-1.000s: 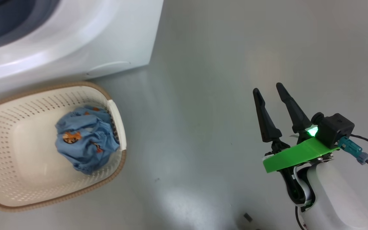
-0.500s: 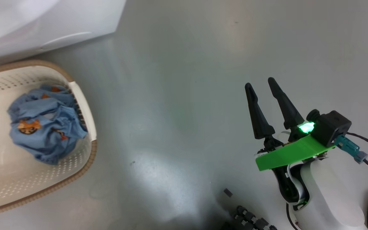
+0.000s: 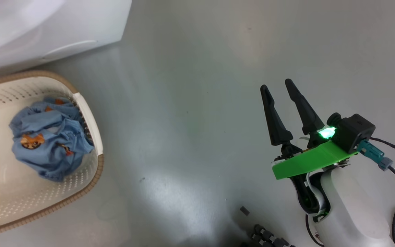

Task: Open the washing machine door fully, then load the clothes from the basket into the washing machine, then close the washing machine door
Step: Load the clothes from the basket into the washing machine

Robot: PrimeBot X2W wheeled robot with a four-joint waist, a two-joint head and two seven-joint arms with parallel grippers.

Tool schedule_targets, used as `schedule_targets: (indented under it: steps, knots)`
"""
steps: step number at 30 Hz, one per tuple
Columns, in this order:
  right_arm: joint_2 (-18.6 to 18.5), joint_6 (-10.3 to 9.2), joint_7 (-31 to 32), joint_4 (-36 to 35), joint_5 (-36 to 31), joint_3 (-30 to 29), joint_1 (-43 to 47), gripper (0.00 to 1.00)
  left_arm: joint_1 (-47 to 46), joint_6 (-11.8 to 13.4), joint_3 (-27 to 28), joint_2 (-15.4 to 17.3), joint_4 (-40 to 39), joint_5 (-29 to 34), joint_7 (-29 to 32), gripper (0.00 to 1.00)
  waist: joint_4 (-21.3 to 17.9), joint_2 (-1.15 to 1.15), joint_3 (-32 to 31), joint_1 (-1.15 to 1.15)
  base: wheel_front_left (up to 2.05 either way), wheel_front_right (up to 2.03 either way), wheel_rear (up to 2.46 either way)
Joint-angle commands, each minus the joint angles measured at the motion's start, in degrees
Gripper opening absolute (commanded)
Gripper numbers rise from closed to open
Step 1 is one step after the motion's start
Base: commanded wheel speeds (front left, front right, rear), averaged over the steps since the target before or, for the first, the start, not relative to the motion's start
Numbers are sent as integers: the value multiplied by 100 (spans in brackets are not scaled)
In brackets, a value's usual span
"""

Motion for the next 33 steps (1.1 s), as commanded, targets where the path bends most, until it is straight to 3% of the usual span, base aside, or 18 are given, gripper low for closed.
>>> schedule_targets:
  steps: [1,14,33]
  knots:
    - [-35,25,-45,-42,44,100,75,100,214,-17,-17,152,-65,-83,99,100,52,0,-191,0,0,0,0]
    - [-48,25,-45,241,-209,36,108,100,1656,-19,-311,-187,-457,-636,-188,100,475,0,-1290,0,0,0,0]
    - [-574,25,-45,596,-96,14,568,100,4049,-19,-595,-608,-1429,-1060,-554,100,1269,0,-3115,0,0,0,0]
